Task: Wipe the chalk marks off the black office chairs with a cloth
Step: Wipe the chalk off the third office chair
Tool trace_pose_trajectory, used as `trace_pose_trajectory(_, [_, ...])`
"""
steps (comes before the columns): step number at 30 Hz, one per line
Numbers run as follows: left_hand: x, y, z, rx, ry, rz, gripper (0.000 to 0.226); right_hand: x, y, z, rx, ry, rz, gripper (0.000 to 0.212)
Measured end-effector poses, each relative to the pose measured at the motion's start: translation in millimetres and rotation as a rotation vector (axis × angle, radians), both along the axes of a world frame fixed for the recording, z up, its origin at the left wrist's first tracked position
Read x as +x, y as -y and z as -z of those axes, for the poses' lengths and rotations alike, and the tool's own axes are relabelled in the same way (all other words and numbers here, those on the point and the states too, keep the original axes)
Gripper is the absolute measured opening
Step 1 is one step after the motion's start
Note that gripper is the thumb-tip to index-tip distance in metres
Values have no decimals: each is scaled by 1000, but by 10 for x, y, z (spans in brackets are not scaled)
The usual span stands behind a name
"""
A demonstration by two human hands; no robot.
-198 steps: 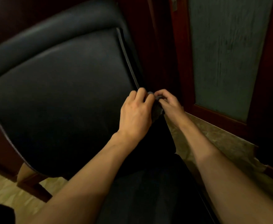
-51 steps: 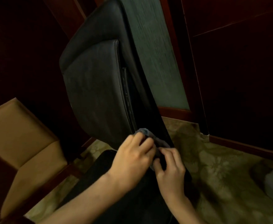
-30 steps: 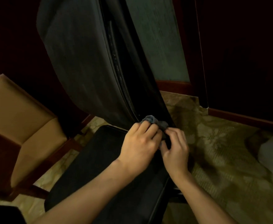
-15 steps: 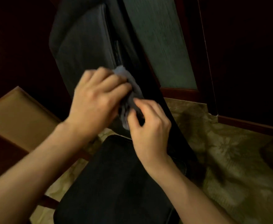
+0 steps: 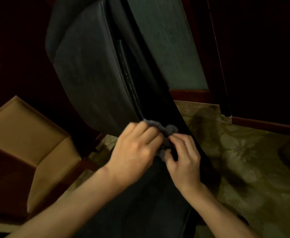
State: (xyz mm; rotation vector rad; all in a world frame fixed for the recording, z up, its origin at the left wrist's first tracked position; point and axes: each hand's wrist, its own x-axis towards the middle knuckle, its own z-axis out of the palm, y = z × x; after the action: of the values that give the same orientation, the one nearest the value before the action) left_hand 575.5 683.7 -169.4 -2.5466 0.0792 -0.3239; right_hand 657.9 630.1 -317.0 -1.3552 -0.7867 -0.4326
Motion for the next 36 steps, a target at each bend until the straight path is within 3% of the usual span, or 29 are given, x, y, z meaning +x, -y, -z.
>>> trace_pose_trajectory(6, [0,77,594,-46,-20,-20,28,105,100,520,-119,-50,7,24])
trace_pose_trajectory(12, [4,116,734,-111,8,-89,24,162,159,512,-130,-82,56,19])
trace_pose_trajectory(16, [-92,137,569,-156,22,-120,28,-23,110,380,-32,-150,13,22])
trace_pose_trajectory(22, [-257,-52,-169,18,295,-52,21,-337,107,-411,227,-115,-31,20])
trace_pose_trajectory(25, [-165,-150,-260,58,322,-58,19,-262,-11,-652,208,-134,22,21])
trace_pose_trajectory(29, [-76,-93,159,-21,216,14,26,-117,-53,-92,19,-47,53,22])
trace_pose_trajectory(33, [49,29,891,-141,34,47,24,21,245,665,-142,-85,95,19])
trace_pose_trajectory(36, [225,56,1034,-245,215,8,27,217,398,603,-92,-31,215,19])
